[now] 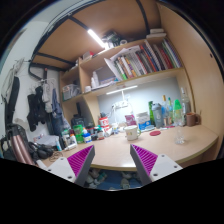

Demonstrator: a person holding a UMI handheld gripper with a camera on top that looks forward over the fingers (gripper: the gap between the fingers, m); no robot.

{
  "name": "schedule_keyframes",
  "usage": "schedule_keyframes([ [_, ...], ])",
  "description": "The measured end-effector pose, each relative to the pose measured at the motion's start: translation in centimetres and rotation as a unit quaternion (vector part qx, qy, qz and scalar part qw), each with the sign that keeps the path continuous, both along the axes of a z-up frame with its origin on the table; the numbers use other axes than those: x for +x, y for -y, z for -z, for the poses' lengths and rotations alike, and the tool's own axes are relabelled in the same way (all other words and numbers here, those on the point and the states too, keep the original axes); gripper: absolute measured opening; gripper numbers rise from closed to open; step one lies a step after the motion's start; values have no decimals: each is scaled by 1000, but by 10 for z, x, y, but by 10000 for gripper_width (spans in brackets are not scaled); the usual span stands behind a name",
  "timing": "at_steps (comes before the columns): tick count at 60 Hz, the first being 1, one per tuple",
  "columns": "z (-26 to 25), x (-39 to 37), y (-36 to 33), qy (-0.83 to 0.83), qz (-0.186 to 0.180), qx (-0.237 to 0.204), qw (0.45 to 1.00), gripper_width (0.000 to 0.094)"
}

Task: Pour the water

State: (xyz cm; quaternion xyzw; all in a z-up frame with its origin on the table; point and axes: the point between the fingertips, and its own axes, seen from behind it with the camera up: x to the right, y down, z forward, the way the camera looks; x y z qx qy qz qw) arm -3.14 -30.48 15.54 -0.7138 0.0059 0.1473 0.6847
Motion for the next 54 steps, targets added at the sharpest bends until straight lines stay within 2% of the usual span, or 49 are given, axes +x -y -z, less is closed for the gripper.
schedule_keyframes([
  [6,0,4,-4,7,3,6,1000,818],
  [7,0,6,-6,11,5,7,1000,799],
  [15,3,42,-21,40,33,16,999,795],
  [29,13,192,-86,109,147,27,983,800],
  [34,25,242,-123,115,182,8,977,797],
  [40,35,281,-165,122,206,-3,971,794],
  [48,48,308,-215,128,219,-17,967,797],
  [51,53,313,-233,133,217,-26,967,776],
  [54,58,320,-249,136,220,-34,965,586],
])
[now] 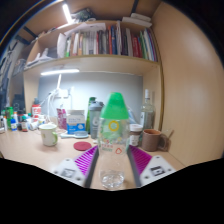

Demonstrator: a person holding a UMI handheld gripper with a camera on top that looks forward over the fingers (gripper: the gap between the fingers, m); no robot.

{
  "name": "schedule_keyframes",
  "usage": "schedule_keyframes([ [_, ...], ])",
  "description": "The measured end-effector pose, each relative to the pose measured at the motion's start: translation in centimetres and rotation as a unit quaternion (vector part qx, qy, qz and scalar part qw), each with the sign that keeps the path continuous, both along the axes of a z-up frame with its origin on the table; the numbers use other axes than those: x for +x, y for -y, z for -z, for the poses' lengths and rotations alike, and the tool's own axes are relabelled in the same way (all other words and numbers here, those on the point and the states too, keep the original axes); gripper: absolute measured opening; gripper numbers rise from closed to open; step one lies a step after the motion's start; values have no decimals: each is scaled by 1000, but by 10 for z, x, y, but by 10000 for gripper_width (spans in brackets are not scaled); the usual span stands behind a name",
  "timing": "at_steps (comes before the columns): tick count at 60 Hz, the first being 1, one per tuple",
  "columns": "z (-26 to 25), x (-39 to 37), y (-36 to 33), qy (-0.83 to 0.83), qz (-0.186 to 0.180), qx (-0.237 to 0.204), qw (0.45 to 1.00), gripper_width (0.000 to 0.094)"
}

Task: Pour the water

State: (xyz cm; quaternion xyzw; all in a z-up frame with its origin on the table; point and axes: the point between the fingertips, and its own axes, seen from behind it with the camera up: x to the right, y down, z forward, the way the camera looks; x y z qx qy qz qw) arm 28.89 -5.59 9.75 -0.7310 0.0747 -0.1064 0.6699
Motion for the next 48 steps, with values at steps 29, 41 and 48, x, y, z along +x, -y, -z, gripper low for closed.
schedule_keyframes([
  [29,-31,-4,-39,87,-6,11,996,382],
  [41,-148,-40,-105,420,0,4,908,383],
  [48,-180,-92,-151,647,-3,-14,762,381],
])
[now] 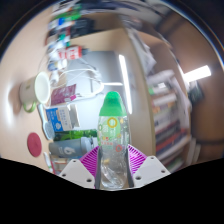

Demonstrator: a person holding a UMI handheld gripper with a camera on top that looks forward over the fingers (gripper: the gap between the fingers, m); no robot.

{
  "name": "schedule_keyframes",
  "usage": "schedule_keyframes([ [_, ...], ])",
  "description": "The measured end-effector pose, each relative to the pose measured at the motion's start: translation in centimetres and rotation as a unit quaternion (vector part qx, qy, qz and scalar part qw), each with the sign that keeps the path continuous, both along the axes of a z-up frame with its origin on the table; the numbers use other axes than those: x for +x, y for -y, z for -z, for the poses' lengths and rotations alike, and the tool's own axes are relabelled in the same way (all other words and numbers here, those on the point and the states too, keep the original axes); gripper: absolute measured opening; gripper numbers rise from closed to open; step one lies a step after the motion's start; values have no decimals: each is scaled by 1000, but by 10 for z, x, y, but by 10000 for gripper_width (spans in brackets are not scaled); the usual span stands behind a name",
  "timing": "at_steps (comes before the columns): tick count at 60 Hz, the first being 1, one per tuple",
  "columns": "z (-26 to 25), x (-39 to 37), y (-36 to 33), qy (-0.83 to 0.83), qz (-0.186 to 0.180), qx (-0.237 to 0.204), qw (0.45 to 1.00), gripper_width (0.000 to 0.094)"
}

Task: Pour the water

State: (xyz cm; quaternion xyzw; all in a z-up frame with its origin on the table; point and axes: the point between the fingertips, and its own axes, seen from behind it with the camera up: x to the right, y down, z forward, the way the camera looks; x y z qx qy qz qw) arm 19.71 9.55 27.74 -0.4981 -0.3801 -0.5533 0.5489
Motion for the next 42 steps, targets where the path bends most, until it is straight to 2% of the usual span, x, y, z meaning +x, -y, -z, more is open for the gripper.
schedule_keyframes([
  [7,9,-41,-35,218,-3,-41,975,380],
  [12,22,-67,-59,347,-2,-49,937,380],
  [18,38,-89,-72,445,-19,-63,893,381],
  [24,46,-100,-76,487,-22,-69,870,380],
  [35,53,-96,-80,496,-13,-81,864,379],
  [42,48,-90,-80,448,-12,-81,891,380],
])
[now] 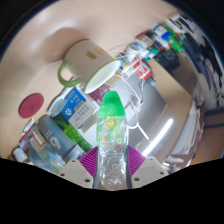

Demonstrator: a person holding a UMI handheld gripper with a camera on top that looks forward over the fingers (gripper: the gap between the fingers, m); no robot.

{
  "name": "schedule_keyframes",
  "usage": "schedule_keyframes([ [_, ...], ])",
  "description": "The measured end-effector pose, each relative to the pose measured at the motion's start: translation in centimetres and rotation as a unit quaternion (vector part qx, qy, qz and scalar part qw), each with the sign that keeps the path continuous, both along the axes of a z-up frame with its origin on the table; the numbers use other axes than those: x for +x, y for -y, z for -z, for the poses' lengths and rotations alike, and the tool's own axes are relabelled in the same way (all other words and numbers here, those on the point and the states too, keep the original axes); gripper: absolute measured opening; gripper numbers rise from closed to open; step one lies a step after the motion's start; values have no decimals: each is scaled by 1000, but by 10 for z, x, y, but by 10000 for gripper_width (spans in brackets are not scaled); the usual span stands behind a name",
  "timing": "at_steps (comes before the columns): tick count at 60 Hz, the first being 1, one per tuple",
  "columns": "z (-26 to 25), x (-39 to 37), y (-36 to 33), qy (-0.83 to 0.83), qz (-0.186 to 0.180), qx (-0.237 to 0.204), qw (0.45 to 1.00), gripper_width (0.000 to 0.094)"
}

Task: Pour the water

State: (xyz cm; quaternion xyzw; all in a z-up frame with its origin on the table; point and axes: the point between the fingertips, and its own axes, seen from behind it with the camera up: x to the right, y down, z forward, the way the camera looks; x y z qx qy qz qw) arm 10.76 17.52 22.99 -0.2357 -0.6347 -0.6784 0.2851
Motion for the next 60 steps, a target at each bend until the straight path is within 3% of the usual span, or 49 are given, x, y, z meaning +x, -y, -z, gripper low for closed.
schedule_keyframes([
  [6,-13,16,3,-179,8,18,984,380],
  [12,-18,30,6,-443,4,21,896,381],
  [17,-8,50,9,-637,6,20,771,383],
  [22,35,59,10,-805,6,11,593,380],
  [24,39,61,7,-848,10,-21,529,380],
  [27,58,65,8,-900,10,-34,435,382],
  [31,85,73,2,-931,26,-45,362,381],
  [42,119,92,-5,-938,27,-37,342,381],
  [60,128,88,0,-926,9,-47,375,424],
])
